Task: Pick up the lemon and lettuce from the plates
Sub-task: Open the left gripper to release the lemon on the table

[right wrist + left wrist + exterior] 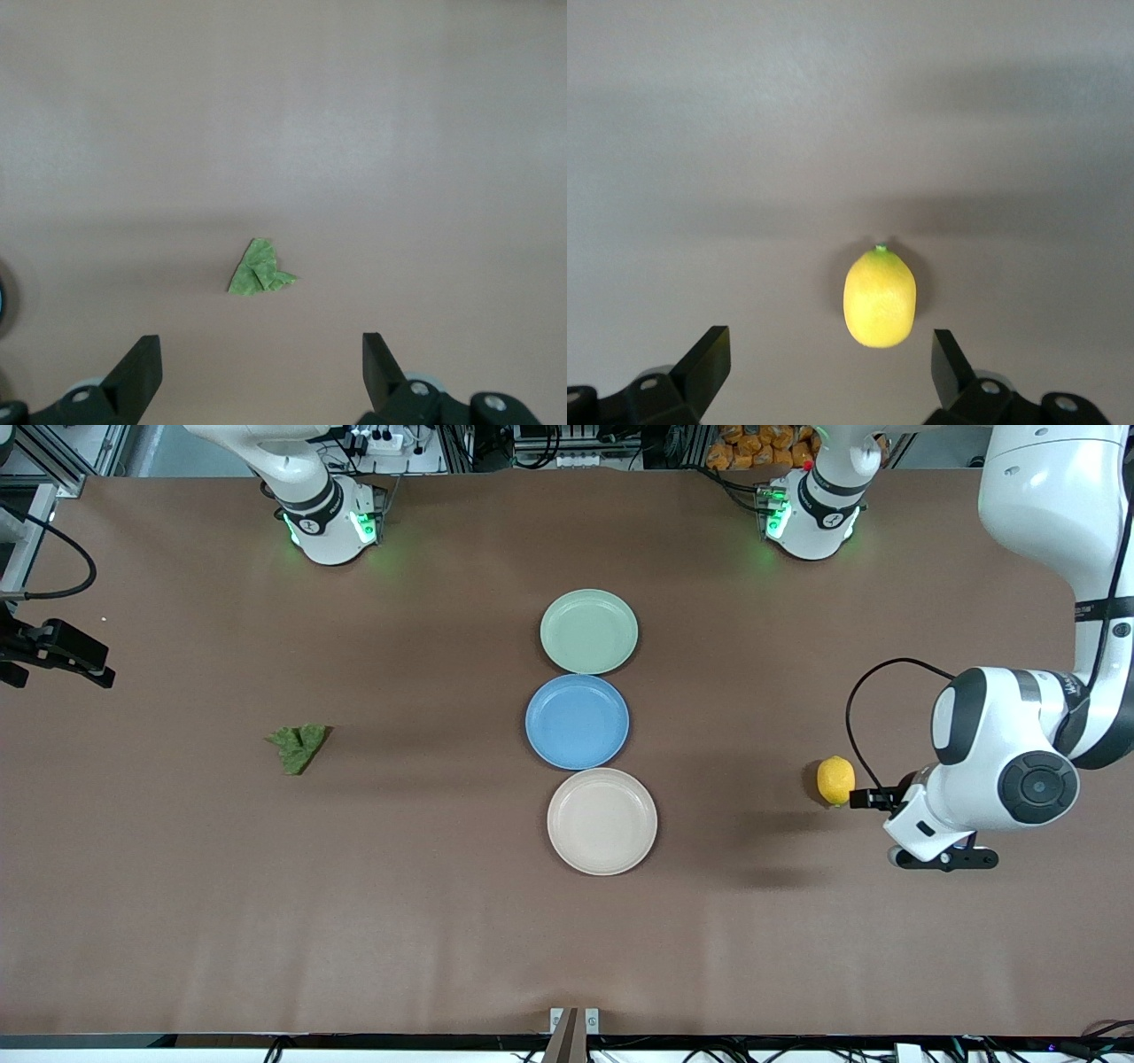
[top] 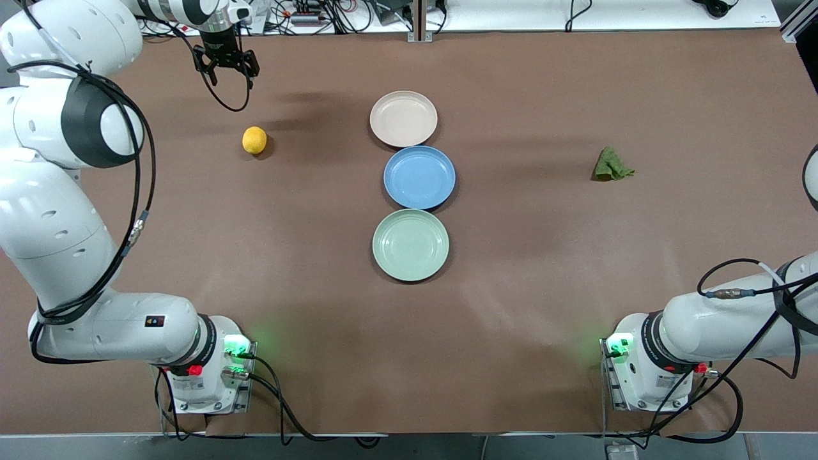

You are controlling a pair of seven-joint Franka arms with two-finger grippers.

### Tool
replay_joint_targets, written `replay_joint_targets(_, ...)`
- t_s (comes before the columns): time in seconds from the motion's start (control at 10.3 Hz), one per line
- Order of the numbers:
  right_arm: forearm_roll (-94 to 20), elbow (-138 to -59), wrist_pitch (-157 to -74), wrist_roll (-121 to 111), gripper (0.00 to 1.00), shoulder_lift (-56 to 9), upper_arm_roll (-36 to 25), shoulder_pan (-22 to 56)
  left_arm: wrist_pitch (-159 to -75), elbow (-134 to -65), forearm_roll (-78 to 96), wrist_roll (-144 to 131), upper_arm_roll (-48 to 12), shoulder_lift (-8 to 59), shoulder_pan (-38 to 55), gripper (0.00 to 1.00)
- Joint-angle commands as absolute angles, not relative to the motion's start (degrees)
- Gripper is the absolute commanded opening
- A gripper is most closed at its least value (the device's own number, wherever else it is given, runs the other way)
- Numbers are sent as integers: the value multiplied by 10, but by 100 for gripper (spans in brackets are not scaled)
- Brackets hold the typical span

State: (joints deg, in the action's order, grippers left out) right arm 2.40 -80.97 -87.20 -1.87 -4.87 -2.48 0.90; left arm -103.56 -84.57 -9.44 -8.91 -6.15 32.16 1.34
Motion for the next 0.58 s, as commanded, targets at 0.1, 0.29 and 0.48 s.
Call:
replay_joint_targets(0.1, 15, -813, -867, -20, 100, -40, -30, 12, -996, -851, -98, -86, -68, 281, 12, 100)
replay_joint_targets(0.29, 15, -813, -867, -20, 100, -40, -30, 12, -989, -851, -101, -75, -68, 245, 13, 100)
replay_joint_targets(0.48, 15, -813, -867, -20, 100, -40, -30, 11, -982, -850, -99, -72, -80, 209, 14, 100)
